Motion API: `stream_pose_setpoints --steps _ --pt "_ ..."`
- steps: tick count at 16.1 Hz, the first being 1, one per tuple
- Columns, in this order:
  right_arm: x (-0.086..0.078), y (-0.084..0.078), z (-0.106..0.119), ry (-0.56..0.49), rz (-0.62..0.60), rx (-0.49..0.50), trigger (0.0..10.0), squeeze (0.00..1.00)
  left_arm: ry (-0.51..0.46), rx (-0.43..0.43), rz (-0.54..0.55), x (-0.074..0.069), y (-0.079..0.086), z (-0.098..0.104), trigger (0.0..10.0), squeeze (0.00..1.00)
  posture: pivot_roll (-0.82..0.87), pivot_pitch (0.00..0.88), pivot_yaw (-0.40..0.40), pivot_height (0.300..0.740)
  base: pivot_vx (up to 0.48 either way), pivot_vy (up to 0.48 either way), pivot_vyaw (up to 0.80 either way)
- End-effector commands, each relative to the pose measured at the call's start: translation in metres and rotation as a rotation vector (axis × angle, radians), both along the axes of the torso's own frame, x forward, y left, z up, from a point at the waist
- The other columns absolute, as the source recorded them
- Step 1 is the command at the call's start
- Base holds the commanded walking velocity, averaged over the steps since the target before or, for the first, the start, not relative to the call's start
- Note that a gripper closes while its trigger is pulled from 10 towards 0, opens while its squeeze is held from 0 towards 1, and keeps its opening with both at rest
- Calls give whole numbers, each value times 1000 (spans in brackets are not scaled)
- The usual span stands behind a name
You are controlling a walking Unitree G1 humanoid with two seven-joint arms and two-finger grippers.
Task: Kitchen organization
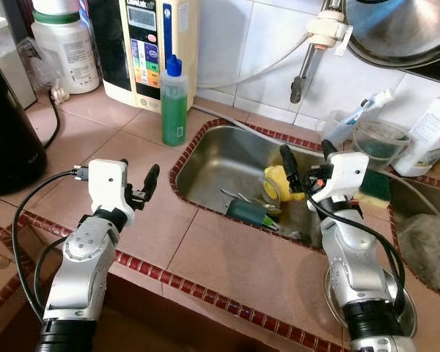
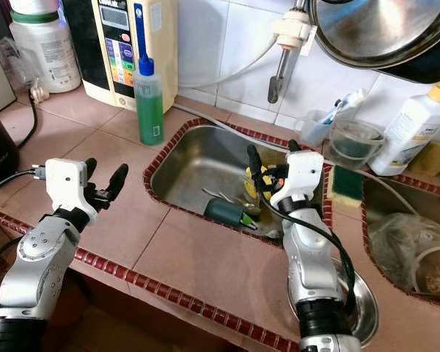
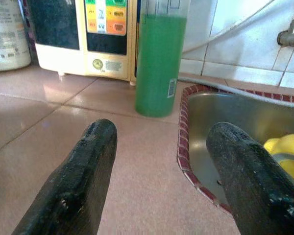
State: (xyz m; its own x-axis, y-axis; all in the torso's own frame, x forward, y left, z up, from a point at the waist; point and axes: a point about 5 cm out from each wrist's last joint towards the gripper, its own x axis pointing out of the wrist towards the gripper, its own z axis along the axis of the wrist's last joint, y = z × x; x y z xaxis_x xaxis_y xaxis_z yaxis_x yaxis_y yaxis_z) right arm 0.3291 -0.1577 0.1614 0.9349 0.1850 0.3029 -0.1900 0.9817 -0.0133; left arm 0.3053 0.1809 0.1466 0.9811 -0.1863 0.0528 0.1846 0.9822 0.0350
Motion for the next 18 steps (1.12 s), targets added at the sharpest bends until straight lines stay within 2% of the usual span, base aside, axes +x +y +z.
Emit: stream_pose_setpoints --steps 1,13,16,18 --pt "1 -4 2 -3 -17 -9 10000 0 16 8 -5 -1 -1 -2 10000 0 44 0 -106 740 -285 0 0" --pt "4 -6 4 -8 -14 -46 10000 0 20 1 7 2 0 0 10000 0 39 0 -113 740 -296 0 0" --pt "5 -6 5 -10 -10 -53 10000 0 2 8 -11 1 0 2 10000 0 40 0 -115 740 0 0 0" --pt "5 -6 4 -7 -8 -61 10000 0 -12 9 -71 -3 -4 4 10000 0 38 0 -117 740 0 -159 0"
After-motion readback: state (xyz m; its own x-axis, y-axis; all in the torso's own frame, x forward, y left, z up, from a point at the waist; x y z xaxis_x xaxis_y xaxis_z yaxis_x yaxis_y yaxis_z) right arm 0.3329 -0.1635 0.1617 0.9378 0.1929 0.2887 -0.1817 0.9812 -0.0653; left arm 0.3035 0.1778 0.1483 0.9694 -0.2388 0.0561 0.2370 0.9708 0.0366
